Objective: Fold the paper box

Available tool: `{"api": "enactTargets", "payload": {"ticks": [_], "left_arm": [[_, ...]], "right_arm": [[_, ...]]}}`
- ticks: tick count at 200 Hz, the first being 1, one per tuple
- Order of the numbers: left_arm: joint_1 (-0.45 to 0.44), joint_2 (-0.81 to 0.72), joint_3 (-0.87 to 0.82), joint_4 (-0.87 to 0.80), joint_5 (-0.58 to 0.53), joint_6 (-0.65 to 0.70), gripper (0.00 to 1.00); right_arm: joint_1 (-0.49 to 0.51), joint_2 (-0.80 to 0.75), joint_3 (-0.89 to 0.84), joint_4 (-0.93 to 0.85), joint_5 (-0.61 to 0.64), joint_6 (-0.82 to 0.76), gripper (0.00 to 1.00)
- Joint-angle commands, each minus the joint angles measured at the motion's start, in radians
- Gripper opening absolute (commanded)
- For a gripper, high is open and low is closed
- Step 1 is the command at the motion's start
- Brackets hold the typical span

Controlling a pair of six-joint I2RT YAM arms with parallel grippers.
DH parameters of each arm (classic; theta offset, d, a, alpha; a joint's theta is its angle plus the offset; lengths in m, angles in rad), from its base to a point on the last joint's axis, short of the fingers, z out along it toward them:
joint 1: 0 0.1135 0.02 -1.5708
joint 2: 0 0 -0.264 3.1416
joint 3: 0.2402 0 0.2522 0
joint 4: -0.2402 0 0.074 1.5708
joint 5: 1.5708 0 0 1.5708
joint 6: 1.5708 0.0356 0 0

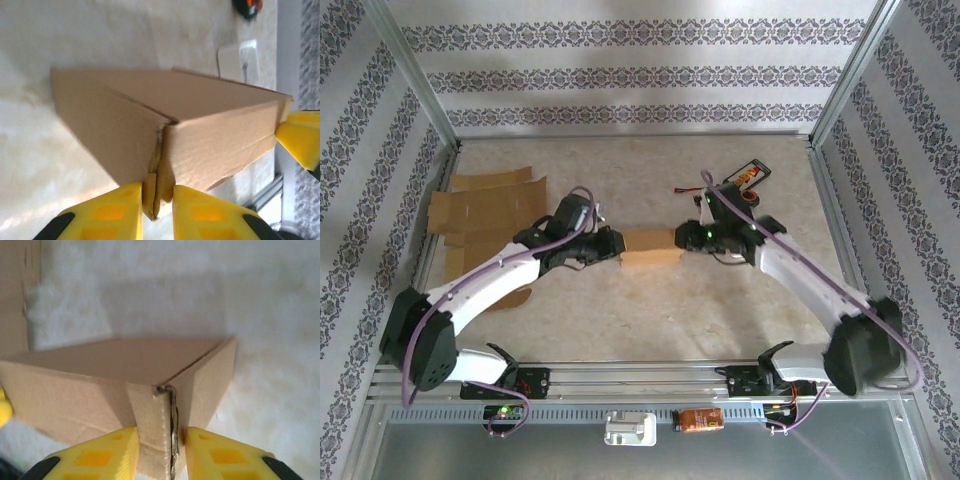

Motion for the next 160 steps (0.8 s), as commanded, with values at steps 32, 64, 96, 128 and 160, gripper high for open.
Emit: {"api": "enactTargets", "payload": {"ticks": [32, 64, 96, 128, 160], "left_arm": [[-0.203, -0.208, -0.056, -0.209, -0.215, -0.076, 0.51], [-0.204, -0.115, -0.057, -0.173, -0.240, -0.040, 0.62], [-0.204, 0.043, -0.081, -0.024, -0.182, -0.012, 0.72], [-0.204, 0.173, -0.080, 0.154, -0.124, -0.015, 0.72], [-0.188, 0.327, -0.024, 0.242, -0.086, -0.030, 0.52]], "right_arm": [[0.051, -0.392, -0.123, -0.411, 0.080, 0.113, 0.55], [-0.004, -0.345, -0.166, -0.303, 0.058, 0.105, 0.71], [-0.011, -0.232, -0.263, -0.067, 0.028, 0.096, 0.78], [0.027, -0.103, -0.334, 0.159, -0.024, 0.161, 0.68], [0.042, -0.002, -0.343, 0.356, -0.040, 0.259, 0.51]]}}
